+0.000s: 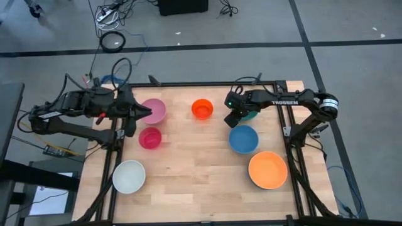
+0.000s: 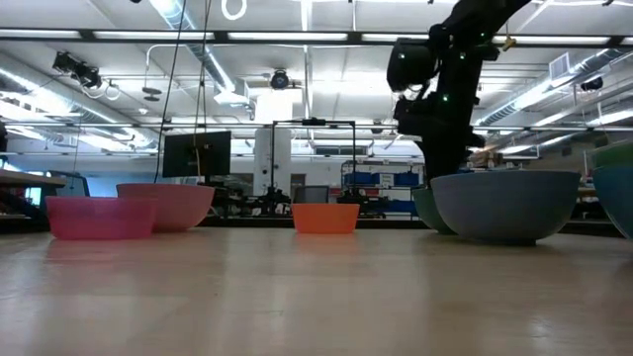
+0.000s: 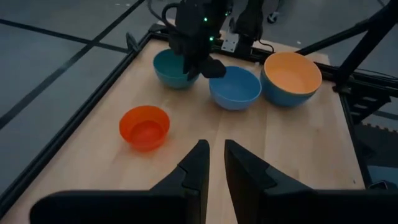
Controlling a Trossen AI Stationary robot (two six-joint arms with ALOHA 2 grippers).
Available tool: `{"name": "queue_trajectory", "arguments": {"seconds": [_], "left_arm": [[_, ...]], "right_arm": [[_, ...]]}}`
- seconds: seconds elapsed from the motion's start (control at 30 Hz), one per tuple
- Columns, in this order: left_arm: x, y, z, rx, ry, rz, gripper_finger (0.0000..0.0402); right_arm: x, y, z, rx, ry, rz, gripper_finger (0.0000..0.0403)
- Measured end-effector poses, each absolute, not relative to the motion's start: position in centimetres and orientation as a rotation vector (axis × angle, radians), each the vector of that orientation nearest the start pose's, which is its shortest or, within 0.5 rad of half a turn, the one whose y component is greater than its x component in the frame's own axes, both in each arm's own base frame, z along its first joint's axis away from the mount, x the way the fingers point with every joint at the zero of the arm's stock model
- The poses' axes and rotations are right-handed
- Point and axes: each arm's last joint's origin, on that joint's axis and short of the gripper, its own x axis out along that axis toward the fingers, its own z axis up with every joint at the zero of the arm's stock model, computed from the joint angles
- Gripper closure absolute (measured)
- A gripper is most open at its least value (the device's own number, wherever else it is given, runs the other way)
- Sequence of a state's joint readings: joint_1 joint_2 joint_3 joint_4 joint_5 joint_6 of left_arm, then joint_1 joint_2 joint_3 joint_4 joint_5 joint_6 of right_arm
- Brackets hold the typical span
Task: Nest bowls inside each other
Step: Stack the dark green bowl into the yellow bowl
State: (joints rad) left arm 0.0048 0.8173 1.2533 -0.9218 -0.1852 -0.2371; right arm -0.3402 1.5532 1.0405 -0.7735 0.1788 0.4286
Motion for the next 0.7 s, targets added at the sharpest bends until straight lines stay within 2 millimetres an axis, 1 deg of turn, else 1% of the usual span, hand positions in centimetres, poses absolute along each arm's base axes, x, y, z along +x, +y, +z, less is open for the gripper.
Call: {"name": "queue_trajectory", "arguments": {"seconds": [0.17,0.27,0.37,0.47,0.5,0.7], "left_arm": [[12.1,0.6,40.9,-0.179,0.460,0.240,0.0344],[12.1,0.6,40.9,-0.168,0.459,0.237,0.0344],[12.1,0.6,40.9,-0.167,0.459,0.237,0.0344],[12.1,0.6,40.9,-0.165,0.459,0.237,0.0344],[12.1,0.6,40.9,-0.164,0.458,0.242,0.0344],[12.1,0.7,40.9,-0.152,0.457,0.261,0.0344]], "right_arm": [[26.4,-9.9,19.2,0.465,1.159,-0.721,0.0287],[26.2,-9.9,18.5,0.437,1.150,-0.723,0.0291],[26.1,-10.0,18.3,0.396,1.152,-0.728,0.0317],[26.1,-10.1,18.2,0.353,1.169,-0.701,0.0376],[26.1,-10.1,18.2,0.341,1.172,-0.689,0.0389],[26.1,-10.0,18.4,0.325,1.174,-0.689,0.0400]]}}
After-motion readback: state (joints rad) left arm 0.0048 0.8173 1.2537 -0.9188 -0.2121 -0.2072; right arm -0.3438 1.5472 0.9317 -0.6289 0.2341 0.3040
